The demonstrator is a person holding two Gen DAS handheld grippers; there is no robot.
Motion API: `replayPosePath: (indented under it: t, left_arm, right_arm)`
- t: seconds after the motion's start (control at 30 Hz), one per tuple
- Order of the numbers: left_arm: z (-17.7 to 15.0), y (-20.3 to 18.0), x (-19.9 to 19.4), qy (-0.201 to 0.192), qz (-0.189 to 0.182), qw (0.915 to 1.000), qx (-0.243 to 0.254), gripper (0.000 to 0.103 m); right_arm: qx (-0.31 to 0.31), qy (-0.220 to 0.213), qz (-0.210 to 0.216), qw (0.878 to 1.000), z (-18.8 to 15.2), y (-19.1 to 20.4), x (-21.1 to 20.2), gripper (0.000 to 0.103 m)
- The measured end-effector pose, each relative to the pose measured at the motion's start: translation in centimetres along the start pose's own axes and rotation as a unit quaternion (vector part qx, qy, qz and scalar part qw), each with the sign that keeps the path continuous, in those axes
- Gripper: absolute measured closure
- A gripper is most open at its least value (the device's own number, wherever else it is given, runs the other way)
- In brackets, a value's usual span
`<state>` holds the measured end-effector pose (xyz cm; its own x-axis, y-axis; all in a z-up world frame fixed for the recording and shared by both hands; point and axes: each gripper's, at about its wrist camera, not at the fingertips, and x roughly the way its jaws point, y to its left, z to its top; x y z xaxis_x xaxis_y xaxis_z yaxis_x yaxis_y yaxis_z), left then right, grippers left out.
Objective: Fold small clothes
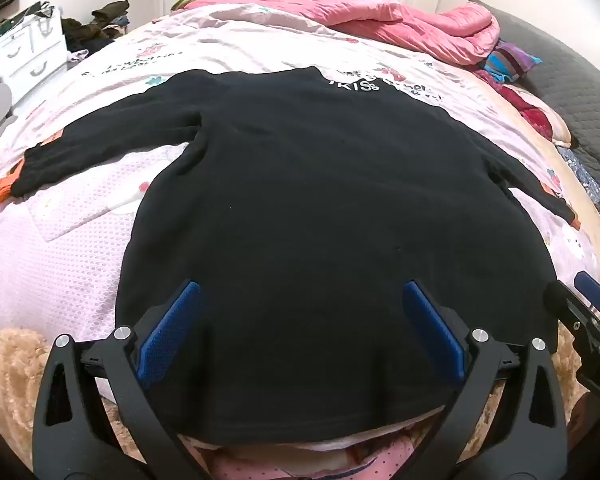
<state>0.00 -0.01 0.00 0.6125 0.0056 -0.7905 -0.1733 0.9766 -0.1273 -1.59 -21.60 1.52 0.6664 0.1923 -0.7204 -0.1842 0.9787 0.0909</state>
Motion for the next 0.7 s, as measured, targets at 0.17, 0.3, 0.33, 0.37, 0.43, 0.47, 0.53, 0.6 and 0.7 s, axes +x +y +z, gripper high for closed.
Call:
replayPosePath:
  t: [0.17, 0.3, 0.33, 0.37, 0.43, 0.47, 0.53, 0.6, 0.7]
  left_arm:
    - [0.06, 0.30, -0.07, -0.001, 0.000, 1.0000, -0.002, 0.008]
    - [0.18, 0.00, 0.13, -0.001, 0.002, 1.0000, 0.002, 0.008]
    - [0.22, 0.00, 0.12, -0.002, 0.001, 1.0000, 0.001, 0.008]
    - [-0.09, 0.04, -0.23, -0.003, -0.001, 1.0000, 0.002, 0.008]
    - [-0.19, 0.20, -0.21, -0.004, -0.001, 1.0000, 0.002, 0.008]
    - [-0.21, 0.23, -0.23, -0.003, -0.002, 1.0000, 0.003, 0.008]
    - [0.06, 0.13, -0.19, -0.001, -0.004, 1.0000, 0.004, 0.008]
    - [0.04, 0.12, -0.19, -0.002, -0.004, 1.0000, 0.004, 0.008]
    - [0.06, 0.15, -0.16, -0.002, -0.004, 1.0000, 0.004, 0.008]
  right_arm:
    - [-0.005, -0.002, 0.002, 1.000, -0.08, 0.04, -0.03, 0.004]
    - [-0.006, -0.001, -0.002, 1.000, -0.33, -0.21, 0.38, 0.004]
    - [-0.009, 0.001, -0.005, 1.000, -0.11, -0.02, 0.37, 0.004]
    - [-0.010, 0.001, -0.006, 1.000, -0.12, -0.10, 0.36, 0.004]
    - [-0.009, 0.000, -0.009, 1.000, -0.25, -0.18, 0.41, 0.004]
    - [-0.008, 0.000, -0.008, 1.000, -0.27, -0.25, 0.43, 0.004]
    - [-0.008, -0.001, -0.008, 1.000, -0.32, -0.44, 0.27, 0.004]
    - [-0.009, -0.002, -0.009, 1.000, -0.31, 0.08, -0.12, 0.004]
    - [-0.010, -0.003, -0.011, 1.000, -0.30, 0.29, -0.33, 0.004]
